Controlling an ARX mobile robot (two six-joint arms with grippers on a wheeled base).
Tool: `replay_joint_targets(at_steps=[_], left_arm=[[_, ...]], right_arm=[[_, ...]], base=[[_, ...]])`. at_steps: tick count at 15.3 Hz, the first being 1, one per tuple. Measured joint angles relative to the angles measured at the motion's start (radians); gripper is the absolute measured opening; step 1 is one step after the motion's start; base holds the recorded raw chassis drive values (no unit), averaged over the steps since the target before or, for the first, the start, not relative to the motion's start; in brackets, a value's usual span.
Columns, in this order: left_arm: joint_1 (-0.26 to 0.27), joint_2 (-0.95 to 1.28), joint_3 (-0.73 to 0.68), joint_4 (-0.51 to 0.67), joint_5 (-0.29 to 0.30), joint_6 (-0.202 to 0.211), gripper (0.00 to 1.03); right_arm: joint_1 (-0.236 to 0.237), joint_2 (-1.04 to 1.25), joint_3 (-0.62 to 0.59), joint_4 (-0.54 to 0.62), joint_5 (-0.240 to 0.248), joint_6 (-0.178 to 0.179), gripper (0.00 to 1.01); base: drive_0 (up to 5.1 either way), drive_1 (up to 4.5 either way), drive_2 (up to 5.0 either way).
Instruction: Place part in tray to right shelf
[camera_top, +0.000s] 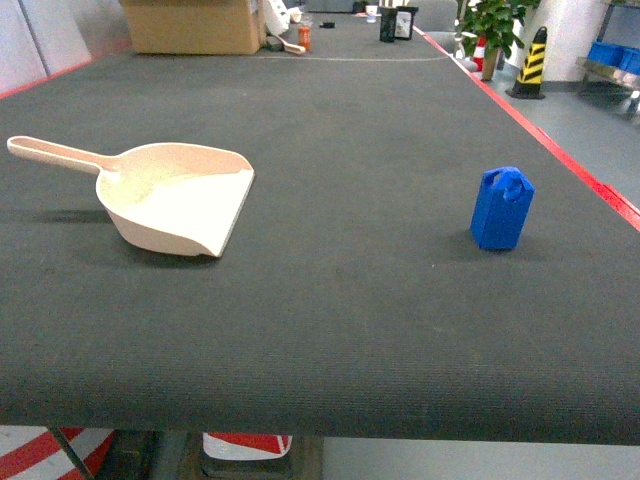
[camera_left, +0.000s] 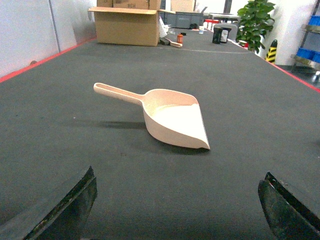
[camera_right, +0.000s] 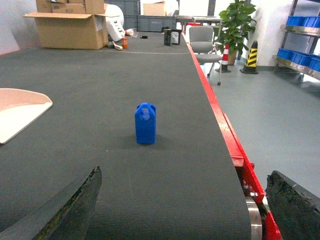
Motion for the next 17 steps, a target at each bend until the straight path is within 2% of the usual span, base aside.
replay_joint_targets(at_steps=[17], left_arm=[[0.0,0.0,0.0,0.0,0.0,0.0,0.98]], right_arm=[[0.0,0.0,0.0,0.0,0.0,0.0,0.98]], base=[[0.0,0.0,0.0]])
